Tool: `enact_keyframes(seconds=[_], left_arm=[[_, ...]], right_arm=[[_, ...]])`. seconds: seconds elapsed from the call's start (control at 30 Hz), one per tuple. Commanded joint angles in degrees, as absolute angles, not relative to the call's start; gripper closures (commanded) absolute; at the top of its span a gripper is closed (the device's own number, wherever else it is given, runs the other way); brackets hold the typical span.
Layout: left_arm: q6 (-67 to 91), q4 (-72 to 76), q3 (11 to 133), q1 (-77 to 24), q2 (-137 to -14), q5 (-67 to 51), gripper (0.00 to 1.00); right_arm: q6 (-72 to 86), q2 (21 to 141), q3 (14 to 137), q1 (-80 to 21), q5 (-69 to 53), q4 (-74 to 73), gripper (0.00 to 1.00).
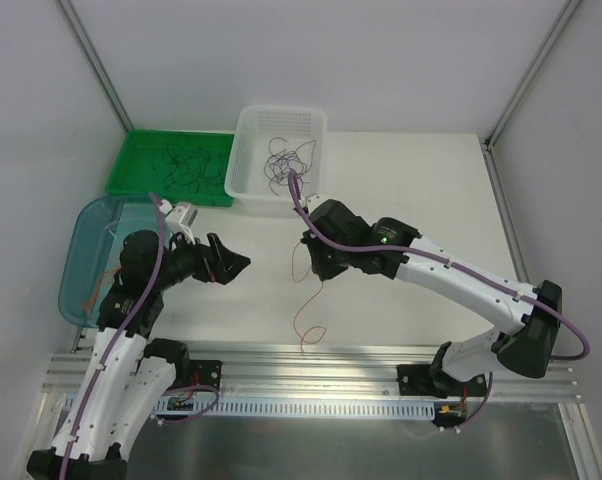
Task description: Untangle the cables
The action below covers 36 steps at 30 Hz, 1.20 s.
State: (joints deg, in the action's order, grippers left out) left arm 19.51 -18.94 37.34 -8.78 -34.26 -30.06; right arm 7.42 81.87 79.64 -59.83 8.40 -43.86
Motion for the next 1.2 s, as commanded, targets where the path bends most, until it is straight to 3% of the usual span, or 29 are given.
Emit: enact_keyframes(seconds=[0.0,0.27,0.5,0.87,0.97,1.07,1.1,1.17], left_arm=[[25.48,-16.88,37.97,-11.50,-31.91,-36.38,0.01],[29.27,-12.66,37.18,-27.04,-31.64,-28.67,0.01],[24.10,-8.71,38.93,-44.26,-38.14,-8.39,0.01],[16.00,9.13,33.93,-58.35,-47.10,4.82,0.12],[14.50,11.60,33.14,-59.58,-48.95,7.90,0.20],[13.62,13.09,33.13,-60.46,-49.75,9.84,0.51],[13.45,13.18,33.22,-60.56,-49.66,10.45,0.72],[13.45,12.92,33.57,-60.64,-49.05,10.55,0.91]], right_arm=[[2.55,79.19,81.91,-59.85,3.07,-42.45,0.99],[10.79,80.24,86.74,-59.77,8.00,-42.81,0.99],[16.60,81.04,90.00,-59.77,8.80,-41.66,0.99],[23.73,77.17,84.82,-59.77,5.71,-34.45,0.99],[24.08,76.82,84.29,-59.85,4.66,-33.84,0.99],[24.17,76.29,83.15,-59.77,4.83,-33.66,0.99],[24.17,75.94,82.71,-59.85,5.18,-33.66,0.99],[24.08,75.06,81.74,-59.85,5.97,-33.75,0.99]])
